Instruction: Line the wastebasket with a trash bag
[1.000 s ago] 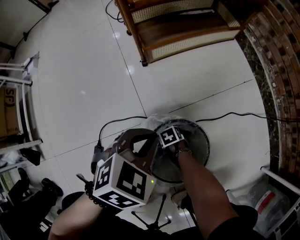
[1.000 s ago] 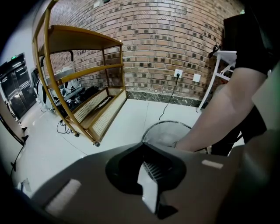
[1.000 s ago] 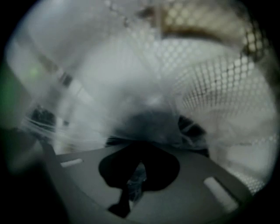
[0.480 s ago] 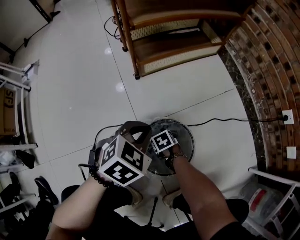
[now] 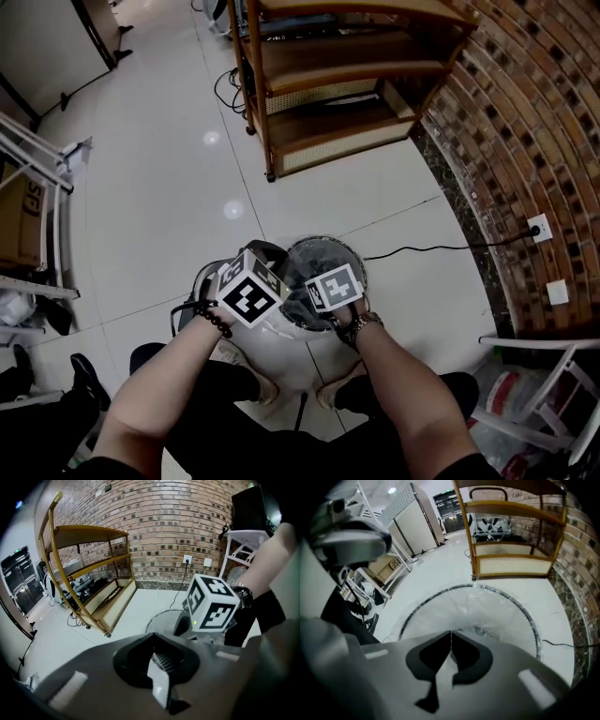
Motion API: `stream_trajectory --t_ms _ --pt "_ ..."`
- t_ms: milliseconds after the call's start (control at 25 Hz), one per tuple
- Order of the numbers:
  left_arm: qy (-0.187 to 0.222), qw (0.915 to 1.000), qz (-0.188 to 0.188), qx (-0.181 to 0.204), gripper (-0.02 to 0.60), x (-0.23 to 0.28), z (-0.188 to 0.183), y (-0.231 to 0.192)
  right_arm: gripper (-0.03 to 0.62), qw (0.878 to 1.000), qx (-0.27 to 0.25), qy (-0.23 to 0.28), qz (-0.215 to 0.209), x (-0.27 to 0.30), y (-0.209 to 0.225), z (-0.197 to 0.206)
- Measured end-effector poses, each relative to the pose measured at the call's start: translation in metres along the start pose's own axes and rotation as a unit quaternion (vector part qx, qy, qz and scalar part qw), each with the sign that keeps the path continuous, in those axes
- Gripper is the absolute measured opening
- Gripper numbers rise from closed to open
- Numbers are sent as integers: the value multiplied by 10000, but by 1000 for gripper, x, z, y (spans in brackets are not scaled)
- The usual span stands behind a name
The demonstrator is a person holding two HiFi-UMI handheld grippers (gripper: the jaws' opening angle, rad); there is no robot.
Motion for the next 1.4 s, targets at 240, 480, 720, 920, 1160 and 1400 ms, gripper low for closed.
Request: stream_trajectory --t_ms 240,480,720,920,1160,1400 --pt "173 9998 121 -47 2 -12 0 22 2 9979 172 624 86 -57 -12 11" --pt "444 9989 36 -137 2 -26 0 48 2 9924 316 1178 169 -101 -27 28" --pt "830 9961 -186 -221 2 -39 2 74 2 9801 354 1938 251 -132 -45 50" --pt "1040 9930 -262 -496 2 -42 12 91 2 9712 244 2337 387 -147 -56 66" --pt "1188 9891 -146 -854 2 -50 20 108 2 9648 233 2579 468 -154 -66 83" --pt "1276 9852 -123 -1140 2 -49 24 115 2 9591 403 2752 526 -150 -68 96"
Point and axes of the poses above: the fingertips, and each gripper's own axes: x forward along the fingers, y to its right, z out of its underside, the point moved 8 cm from there along -x, backward along the fingers, and after that the axes turned 12 degrees about -y, right-handed, at the moved point
